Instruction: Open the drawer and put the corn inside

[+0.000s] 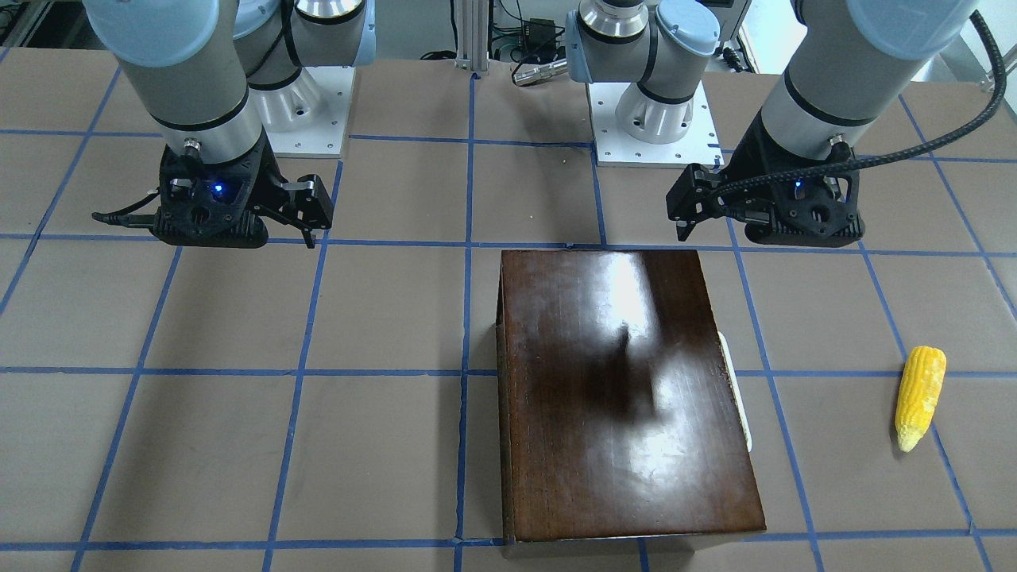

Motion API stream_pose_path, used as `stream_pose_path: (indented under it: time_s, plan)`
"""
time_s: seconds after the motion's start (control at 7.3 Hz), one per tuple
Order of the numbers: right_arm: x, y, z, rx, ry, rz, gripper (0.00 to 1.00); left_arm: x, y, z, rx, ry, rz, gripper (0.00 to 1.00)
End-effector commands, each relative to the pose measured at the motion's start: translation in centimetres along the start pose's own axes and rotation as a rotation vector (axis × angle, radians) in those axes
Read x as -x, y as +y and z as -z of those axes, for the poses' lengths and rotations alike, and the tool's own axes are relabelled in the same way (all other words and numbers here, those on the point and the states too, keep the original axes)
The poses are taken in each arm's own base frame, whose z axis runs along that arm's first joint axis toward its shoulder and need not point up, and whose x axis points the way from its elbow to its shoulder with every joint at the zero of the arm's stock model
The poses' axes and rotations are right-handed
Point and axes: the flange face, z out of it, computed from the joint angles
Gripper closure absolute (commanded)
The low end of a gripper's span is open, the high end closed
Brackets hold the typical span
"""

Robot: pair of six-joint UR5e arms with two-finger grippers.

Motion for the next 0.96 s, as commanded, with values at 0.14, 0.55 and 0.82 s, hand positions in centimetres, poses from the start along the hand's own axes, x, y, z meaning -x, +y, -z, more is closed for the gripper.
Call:
stream_pose_path:
  time_s: [0.14, 0.55, 0.82]
  plan:
    - [0.01, -0.03, -0.06, 0.002, 0.0, 0.0, 0.0, 0.71, 0.47, 1.3, -0.023, -0.007, 0.01, 0.0]
    - [0.01, -0.03, -0.07, 0.002, 0.0, 0.0, 0.0, 0.59, 0.82, 1.15, -0.008, -0.005, 0.008, 0.0]
    - [0.0, 0.01, 0.01, 0.0, 0.0, 0.0, 0.0, 0.27, 0.76, 0.78, -0.001, 0.003, 0.004, 0.0]
